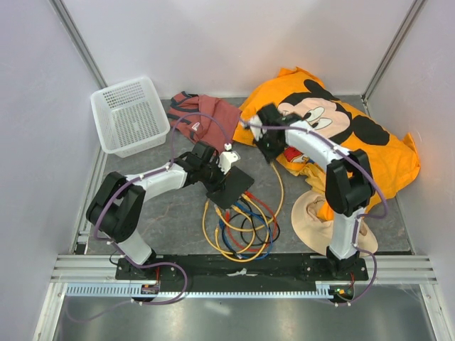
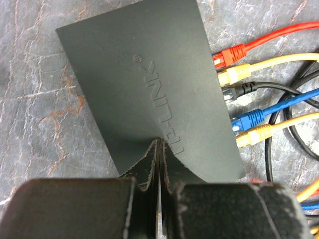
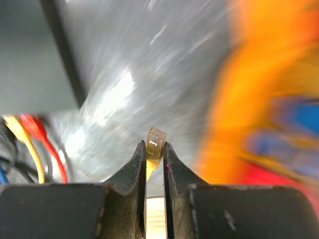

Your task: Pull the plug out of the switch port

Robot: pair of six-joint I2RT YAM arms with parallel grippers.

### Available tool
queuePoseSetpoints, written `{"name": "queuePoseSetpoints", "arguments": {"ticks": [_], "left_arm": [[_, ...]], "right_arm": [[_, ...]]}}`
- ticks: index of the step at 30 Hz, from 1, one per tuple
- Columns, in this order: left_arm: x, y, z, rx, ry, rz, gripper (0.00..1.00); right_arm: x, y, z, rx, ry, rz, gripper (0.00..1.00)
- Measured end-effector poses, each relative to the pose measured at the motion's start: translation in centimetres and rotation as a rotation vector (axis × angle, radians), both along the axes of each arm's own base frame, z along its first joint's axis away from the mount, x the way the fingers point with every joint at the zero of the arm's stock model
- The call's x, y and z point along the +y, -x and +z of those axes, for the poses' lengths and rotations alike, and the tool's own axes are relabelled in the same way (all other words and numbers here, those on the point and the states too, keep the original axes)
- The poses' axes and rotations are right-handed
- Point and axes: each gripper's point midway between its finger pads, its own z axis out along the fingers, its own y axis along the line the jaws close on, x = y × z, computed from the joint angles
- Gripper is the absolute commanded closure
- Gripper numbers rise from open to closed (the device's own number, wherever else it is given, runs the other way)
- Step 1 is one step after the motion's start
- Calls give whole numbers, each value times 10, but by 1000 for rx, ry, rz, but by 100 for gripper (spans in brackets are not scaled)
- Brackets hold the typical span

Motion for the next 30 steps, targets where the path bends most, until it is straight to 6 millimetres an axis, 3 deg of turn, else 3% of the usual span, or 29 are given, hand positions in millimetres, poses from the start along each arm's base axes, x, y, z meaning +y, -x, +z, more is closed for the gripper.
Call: {"name": "queuePoseSetpoints", "arguments": {"ticks": [2, 5, 9, 11, 15, 19, 23, 27, 30], "left_arm": [[3, 0, 0, 1, -5, 10, 98], [10, 0, 4, 0, -11, 37, 94], [17, -8, 18, -27, 3, 88, 91], [21, -13, 25, -35, 13, 115, 89], [38, -30, 38, -47, 42, 204, 88], [68, -49, 52, -57, 76, 331, 88], [103, -65, 64, -57, 117, 481, 85], [133, -66, 70, -42, 155, 606, 83], [139, -58, 69, -24, 177, 632, 80]], "right_arm": [[8, -35, 40, -116, -62, -7, 99], [23, -78, 116, -332, -158, 22, 99], [58, -87, 195, -584, -202, 199, 99], [84, -80, 209, -660, -178, 306, 99], [130, -77, 207, -756, -113, 470, 100], [161, -102, 206, -867, -33, 524, 100], [184, -118, 228, -1026, -17, 528, 100], [215, -111, 260, -1158, -116, 543, 100], [244, -92, 271, -1221, -221, 599, 100]]}}
